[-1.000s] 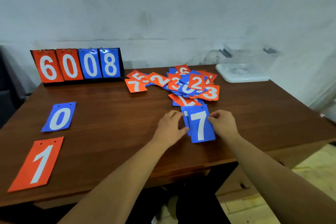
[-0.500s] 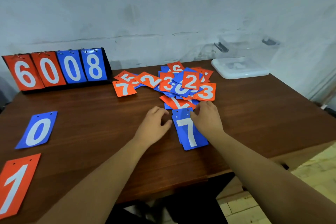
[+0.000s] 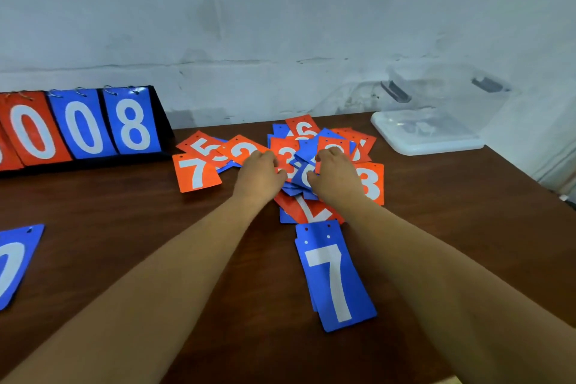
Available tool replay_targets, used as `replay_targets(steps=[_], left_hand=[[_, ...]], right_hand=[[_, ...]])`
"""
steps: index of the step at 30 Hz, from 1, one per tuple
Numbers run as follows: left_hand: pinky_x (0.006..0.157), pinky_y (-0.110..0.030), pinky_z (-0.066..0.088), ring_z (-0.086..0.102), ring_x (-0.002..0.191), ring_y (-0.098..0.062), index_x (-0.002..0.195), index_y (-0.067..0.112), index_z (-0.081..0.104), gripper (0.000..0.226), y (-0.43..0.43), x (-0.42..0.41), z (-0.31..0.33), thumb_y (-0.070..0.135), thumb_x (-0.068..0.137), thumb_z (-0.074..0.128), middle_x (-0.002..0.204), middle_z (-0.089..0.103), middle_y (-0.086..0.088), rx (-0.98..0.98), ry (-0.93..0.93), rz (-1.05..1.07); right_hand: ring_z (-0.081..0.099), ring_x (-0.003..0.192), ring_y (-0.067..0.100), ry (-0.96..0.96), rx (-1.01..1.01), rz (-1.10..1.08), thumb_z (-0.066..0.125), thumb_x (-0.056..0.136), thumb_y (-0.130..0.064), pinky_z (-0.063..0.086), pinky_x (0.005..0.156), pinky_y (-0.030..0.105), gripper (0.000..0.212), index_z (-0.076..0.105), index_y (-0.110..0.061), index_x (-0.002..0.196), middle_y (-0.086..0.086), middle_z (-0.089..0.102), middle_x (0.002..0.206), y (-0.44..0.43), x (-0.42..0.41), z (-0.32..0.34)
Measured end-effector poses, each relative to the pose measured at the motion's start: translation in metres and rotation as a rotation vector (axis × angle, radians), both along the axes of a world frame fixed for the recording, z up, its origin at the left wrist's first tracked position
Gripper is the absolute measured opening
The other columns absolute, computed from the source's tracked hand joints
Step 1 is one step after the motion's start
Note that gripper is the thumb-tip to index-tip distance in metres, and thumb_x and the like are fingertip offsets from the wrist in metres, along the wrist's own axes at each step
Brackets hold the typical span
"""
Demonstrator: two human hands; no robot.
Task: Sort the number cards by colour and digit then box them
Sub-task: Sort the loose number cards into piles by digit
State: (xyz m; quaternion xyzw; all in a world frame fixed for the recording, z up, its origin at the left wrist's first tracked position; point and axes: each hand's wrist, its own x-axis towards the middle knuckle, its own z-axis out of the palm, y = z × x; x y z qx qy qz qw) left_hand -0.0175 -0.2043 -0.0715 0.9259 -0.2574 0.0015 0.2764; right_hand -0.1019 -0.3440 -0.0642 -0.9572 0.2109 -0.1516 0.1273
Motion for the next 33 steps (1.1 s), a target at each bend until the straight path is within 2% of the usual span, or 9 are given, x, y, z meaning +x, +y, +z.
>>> replay_targets(steps=[5,8,10,13,16,19,23,26,33], left_hand=[[0.101,-0.041,0.041,0.045,0.123,-0.032,0.134,0.009,0.050,0.067,-0.022,0.026,-0.022,0.056,0.089,0.061,0.133,0.048,-0.016,0.187,-0.026,0.106],[0.100,-0.039,0.040,0.046,0.123,-0.032,0.132,0.007,0.051,0.061,-0.027,0.037,-0.030,0.048,0.089,0.066,0.131,0.051,-0.018,0.162,-0.026,0.118],[0.097,-0.038,0.042,0.049,0.119,-0.032,0.128,0.004,0.053,0.056,-0.025,0.043,-0.030,0.038,0.088,0.071,0.126,0.055,-0.019,0.066,0.033,0.118],[0.089,-0.035,0.045,0.056,0.109,-0.029,0.125,0.001,0.056,0.045,-0.016,0.044,-0.028,0.019,0.087,0.073,0.117,0.061,-0.016,-0.138,0.079,0.129],[0.074,-0.020,0.041,0.058,0.092,-0.017,0.119,0.008,0.065,0.029,-0.003,0.037,-0.020,0.013,0.091,0.067,0.101,0.066,-0.004,-0.300,0.113,0.129],[0.062,-0.013,0.045,0.064,0.088,-0.015,0.097,0.019,0.068,0.009,0.017,0.026,-0.006,0.019,0.095,0.059,0.094,0.068,0.003,-0.565,0.318,0.204],[0.074,-0.038,0.061,0.071,0.099,-0.020,0.120,0.012,0.065,0.025,0.056,-0.005,0.007,0.010,0.098,0.054,0.115,0.072,-0.005,-1.012,0.853,0.177],[0.066,-0.038,0.061,0.071,0.101,-0.026,0.124,0.010,0.060,0.029,0.092,-0.034,0.013,0.003,0.097,0.053,0.117,0.070,-0.009,-1.100,0.940,0.190],[0.074,-0.043,0.060,0.070,0.096,-0.032,0.125,0.004,0.054,0.033,0.160,-0.096,0.016,0.002,0.093,0.051,0.114,0.071,-0.021,-1.208,1.172,0.201]], right_hand=[[0.042,0.130,0.032,0.227,0.064,-0.148,0.057,0.090,-0.050,0.040,0.107,0.045,0.064,0.041,-0.011,0.138,0.015,0.045,0.141,-0.026,0.026,-0.015],[0.050,0.121,0.030,0.222,-0.030,-0.124,0.053,0.092,-0.054,0.045,0.101,0.045,0.054,0.051,-0.015,0.129,0.009,0.056,0.127,-0.031,0.027,-0.025],[0.058,0.106,0.025,0.185,-0.146,-0.053,0.049,0.097,-0.043,0.047,0.095,0.040,0.035,0.057,-0.016,0.119,0.006,0.063,0.109,-0.028,0.022,-0.024],[0.061,0.094,0.023,0.003,-0.215,0.014,0.050,0.099,-0.025,0.046,0.090,0.036,0.019,0.063,-0.013,0.106,0.005,0.067,0.100,-0.025,0.009,-0.022],[0.063,0.104,0.030,-0.342,-0.134,0.009,0.057,0.097,-0.017,0.047,0.091,0.042,0.020,0.071,-0.006,0.106,0.011,0.069,0.112,-0.014,-0.009,-0.015],[0.063,0.107,0.030,-0.483,-0.081,0.020,0.060,0.095,-0.016,0.051,0.089,0.043,0.021,0.072,-0.007,0.110,0.012,0.066,0.120,0.008,-0.025,-0.006],[0.059,0.115,0.029,-0.549,0.006,0.112,0.062,0.094,-0.019,0.053,0.085,0.044,0.022,0.072,-0.015,0.113,0.010,0.059,0.131,0.053,-0.047,0.001],[0.051,0.127,0.024,-0.524,0.112,0.195,0.063,0.093,-0.019,0.050,0.095,0.043,0.026,0.071,-0.022,0.118,0.006,0.052,0.140,0.090,-0.068,-0.001],[0.041,0.134,0.009,-0.321,0.349,0.467,0.063,0.092,-0.023,0.044,0.105,0.033,0.027,0.070,-0.033,0.117,-0.010,0.047,0.144,0.160,-0.113,-0.017]])
